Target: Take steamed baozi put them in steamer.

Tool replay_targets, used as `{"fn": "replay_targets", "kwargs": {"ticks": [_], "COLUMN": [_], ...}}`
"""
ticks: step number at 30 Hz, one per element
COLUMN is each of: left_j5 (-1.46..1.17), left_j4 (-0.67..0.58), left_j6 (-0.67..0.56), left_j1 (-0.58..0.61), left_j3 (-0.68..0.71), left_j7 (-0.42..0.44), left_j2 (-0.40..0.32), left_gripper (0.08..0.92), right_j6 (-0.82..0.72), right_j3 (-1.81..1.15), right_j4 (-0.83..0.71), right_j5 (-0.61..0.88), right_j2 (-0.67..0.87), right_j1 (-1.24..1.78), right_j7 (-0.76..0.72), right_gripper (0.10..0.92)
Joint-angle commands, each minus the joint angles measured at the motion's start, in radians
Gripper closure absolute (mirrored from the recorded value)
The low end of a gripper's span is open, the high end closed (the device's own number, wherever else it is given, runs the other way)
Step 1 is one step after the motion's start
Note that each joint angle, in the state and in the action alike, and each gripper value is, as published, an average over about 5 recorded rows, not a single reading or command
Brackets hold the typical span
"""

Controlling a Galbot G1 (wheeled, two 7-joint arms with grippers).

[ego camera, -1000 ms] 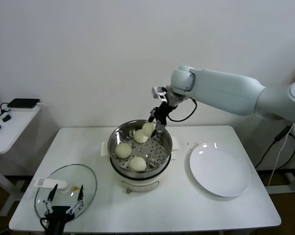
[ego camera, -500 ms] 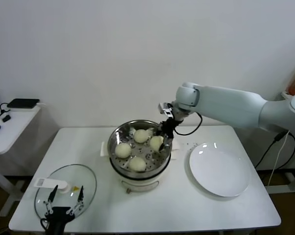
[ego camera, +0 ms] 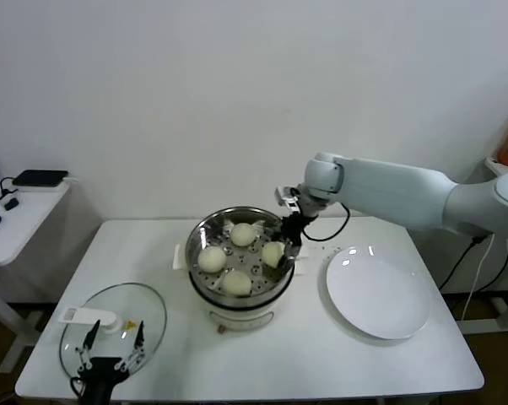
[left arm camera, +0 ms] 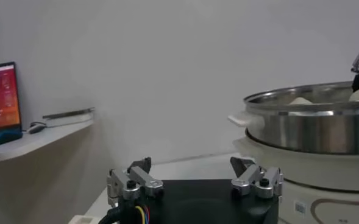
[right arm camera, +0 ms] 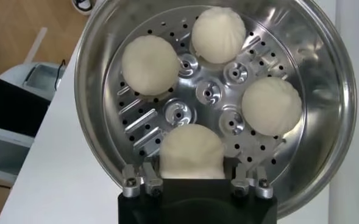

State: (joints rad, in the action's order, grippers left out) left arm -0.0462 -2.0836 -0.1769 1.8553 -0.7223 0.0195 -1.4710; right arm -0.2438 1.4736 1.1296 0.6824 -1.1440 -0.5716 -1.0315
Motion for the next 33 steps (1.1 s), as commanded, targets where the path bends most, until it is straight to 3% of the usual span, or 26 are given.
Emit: {"fn": "replay_targets", "kwargs": {"ticks": [1, 7, 22, 33], "left_j5": [-0.001, -0.001, 0.000, 0.009], "left_j4": [0.001, 0.001, -0.001, -0.032], "left_j6": [0.000, 0.000, -0.001, 0.012], "left_j1": [-0.001, 0.000, 0.000, -0.009], "left_j3": [0.000, 0.000, 0.001, 0.009], "left_j7": [0.000, 0.000, 0.000, 0.006], "left_j2": [0.001, 0.002, 0.003, -0.011], "left_gripper": [0.177, 0.177, 0.177, 0.177], "right_j6": [0.000, 0.002, 0.014, 0.057], "right_j3": [-0.002, -0.008, 0.002, -0.374], "right_j4": [0.002, -0.010, 0.006, 0.070], "right_j5": [-0.010, 0.000, 0.147, 0.042], "right_j2": [0.001, -0.010, 0.026, 0.244], "right_j1": [0.010, -0.007, -0.169, 0.048], "right_j7": [0.002, -0.010, -0.048, 0.193], "right_gripper": [0.320, 0.210, 0.203, 0.203]}}
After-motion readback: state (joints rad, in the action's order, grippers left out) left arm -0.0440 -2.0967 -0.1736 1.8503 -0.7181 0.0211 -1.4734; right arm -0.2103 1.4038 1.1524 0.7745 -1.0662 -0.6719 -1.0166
